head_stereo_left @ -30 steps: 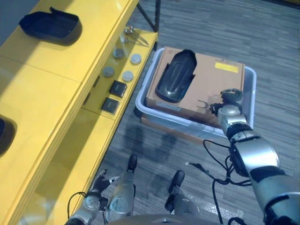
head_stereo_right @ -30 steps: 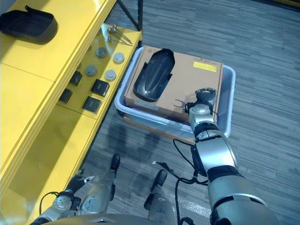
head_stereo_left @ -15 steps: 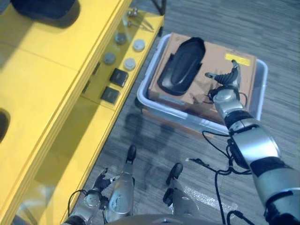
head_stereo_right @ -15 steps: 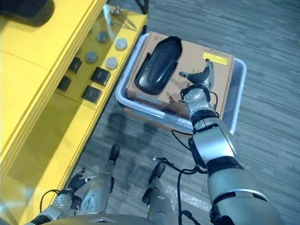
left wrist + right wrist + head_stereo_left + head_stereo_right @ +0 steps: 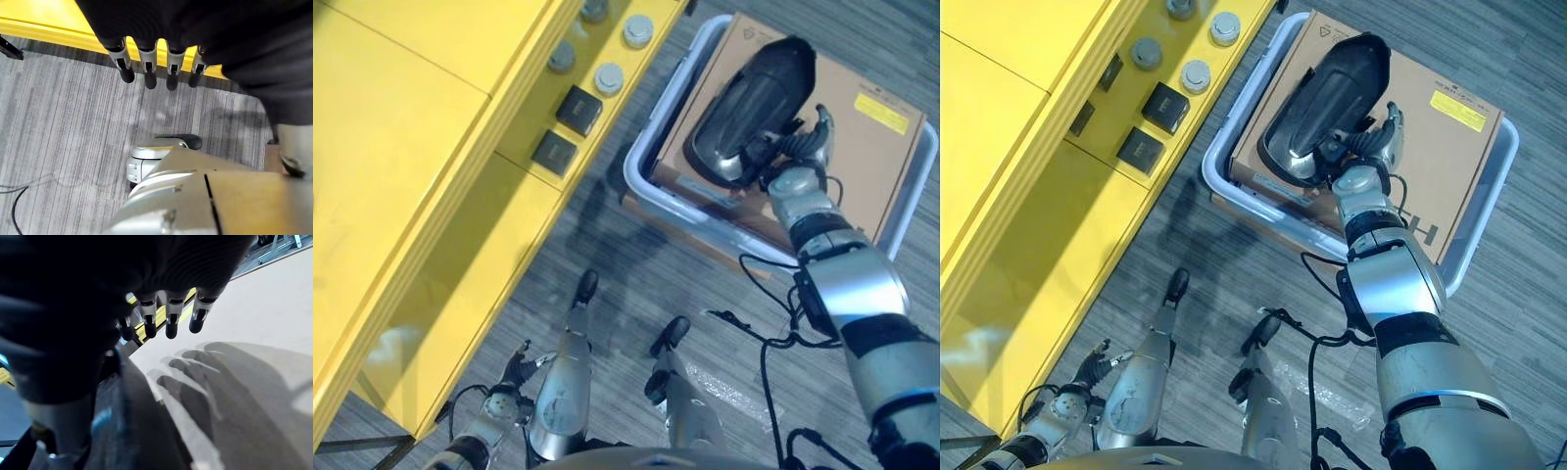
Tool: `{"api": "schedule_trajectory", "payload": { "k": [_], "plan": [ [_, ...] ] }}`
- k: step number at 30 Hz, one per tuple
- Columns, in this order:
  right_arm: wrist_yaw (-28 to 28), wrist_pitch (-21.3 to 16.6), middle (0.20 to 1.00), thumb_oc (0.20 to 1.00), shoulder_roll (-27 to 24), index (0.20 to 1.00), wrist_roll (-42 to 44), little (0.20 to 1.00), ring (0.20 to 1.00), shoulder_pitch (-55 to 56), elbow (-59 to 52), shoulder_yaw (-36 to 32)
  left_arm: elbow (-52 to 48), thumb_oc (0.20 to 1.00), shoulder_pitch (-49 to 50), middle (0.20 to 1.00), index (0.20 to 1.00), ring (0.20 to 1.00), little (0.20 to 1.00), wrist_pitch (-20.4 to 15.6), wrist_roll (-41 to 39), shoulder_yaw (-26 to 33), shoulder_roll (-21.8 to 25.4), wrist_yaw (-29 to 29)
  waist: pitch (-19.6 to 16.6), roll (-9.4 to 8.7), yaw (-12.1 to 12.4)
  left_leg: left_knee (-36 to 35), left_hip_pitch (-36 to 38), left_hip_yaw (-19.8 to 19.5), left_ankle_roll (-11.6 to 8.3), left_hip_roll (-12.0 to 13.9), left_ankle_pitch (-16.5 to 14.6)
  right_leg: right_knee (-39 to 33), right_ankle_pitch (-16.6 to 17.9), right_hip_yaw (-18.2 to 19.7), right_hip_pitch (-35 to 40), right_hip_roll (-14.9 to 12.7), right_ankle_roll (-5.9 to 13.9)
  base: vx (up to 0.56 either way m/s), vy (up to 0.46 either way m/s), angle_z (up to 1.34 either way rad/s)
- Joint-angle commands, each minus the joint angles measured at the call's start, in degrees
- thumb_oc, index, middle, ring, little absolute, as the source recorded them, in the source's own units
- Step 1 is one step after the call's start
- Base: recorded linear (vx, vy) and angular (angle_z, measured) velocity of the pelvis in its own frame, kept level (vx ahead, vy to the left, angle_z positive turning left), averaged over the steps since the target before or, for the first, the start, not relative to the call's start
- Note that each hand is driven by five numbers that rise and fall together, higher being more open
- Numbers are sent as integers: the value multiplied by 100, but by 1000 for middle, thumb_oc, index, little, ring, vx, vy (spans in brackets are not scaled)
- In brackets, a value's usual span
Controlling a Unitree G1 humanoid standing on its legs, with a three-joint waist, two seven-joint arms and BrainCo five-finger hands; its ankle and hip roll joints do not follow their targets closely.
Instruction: Move parts from the plastic box to the shelf.
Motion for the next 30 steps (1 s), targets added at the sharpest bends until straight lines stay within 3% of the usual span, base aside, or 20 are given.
{"api": "schedule_trajectory", "payload": {
  "k": [1, 5, 6, 7, 17, 25, 30],
  "plan": [
    [-169, 51, 1000, 1000, -450, 1000, -90, 1000, 1000, -340, 210, 345, -88, 1000, -211, 1000, 1000, 1000, 1000, -117, -109, -421, -268, 28, 96, -33, 119, -35, 136, -191, -120, -3, -620, -23, -863, -69, 518, -234, 534, 7, 4, 5],
    [-98, 153, 1000, 1000, -566, 1000, -188, 1000, 1000, -333, 341, 405, -196, 1000, -298, 1000, 1000, 1000, 1000, -131, -123, -489, -254, 13, 168, 8, 169, -35, 30, -254, -128, -34, -591, -23, -849, -136, 443, -235, 546, -6, -9, 7],
    [-27, 228, 837, 837, -674, 837, -213, 837, 837, -283, 467, 383, -222, 1000, -347, 1000, 1000, 1000, 1000, -120, -62, -555, -257, -11, 200, 51, 206, -35, -72, -311, -147, -48, -569, -23, -853, -192, 379, -231, 552, 6, 0, 12],
    [99, 246, 200, 200, -666, 200, -152, 200, 200, -240, 505, 360, -211, 1000, -375, 1000, 1000, 1000, 1000, -115, -56, -577, -278, -31, 216, 64, 223, -35, -105, -326, -154, -64, -561, -23, -864, -228, 373, -234, 553, 9, 1, 14],
    [307, 259, 200, 200, -610, 200, -151, 200, 200, 194, 394, 226, -159, 1000, -211, 1000, 1000, 1000, 1000, -92, -41, -310, -266, 33, 112, 51, 106, -35, 93, -310, -147, -89, -625, -23, -877, -254, 558, -283, 535, 5, 3, 4],
    [360, 229, 200, 200, -1018, 200, -293, 200, 200, 708, 245, 34, -364, 1000, 27, 1000, 1000, 1000, 1000, -96, 109, -56, -158, 41, -125, 40, -34, -35, 422, -242, -148, -60, -700, -23, -928, -271, 885, -319, 537, 2, 0, 0],
    [337, 168, 200, 200, -1226, 200, -878, 200, 200, 1140, -186, 233, -952, 1000, 316, 1000, 1000, 1000, 1000, -183, 116, 326, 96, 51, -352, 42, -129, -35, 689, -137, -133, -35, -759, -23, -964, -240, 1111, -327, 535, 19, -23, 0]
  ]
}}
